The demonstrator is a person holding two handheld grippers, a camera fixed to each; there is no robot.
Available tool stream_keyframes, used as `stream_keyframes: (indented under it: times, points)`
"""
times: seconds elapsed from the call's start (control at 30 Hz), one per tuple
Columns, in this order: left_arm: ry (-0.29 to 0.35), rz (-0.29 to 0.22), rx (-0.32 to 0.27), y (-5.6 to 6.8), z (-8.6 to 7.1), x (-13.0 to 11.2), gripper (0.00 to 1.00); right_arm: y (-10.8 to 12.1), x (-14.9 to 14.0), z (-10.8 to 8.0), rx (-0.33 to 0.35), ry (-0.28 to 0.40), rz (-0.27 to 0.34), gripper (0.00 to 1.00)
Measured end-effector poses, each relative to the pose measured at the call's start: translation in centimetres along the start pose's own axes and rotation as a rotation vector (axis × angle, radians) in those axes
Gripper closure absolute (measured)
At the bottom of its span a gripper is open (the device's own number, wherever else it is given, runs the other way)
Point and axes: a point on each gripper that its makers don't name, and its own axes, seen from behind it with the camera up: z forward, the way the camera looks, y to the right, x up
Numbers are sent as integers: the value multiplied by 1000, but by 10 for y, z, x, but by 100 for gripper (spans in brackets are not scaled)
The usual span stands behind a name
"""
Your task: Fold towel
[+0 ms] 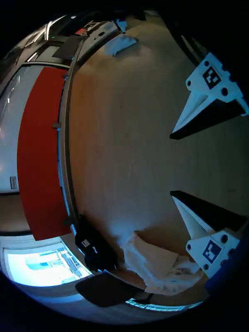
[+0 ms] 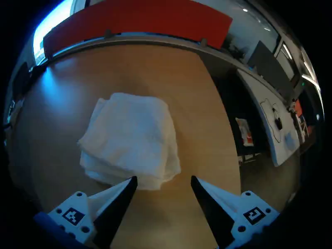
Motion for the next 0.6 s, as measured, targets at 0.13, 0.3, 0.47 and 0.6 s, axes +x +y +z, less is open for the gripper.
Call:
stream_keyframes:
  times: [0.13,0.3,0.47,0.6]
  points:
    - [4,1,-1,-1,-1,1,9,-2,6,-5,-1,21,3,0]
    - [10,-2,-4,-1,-2,2,9,-7,11,-10,0,43,3,0]
    - [19,-4,-6,-1,-4,4,9,-13,18,-16,0,77,7,0]
    - [27,-6,-5,-2,-5,7,9,-18,31,-24,-2,132,21,0]
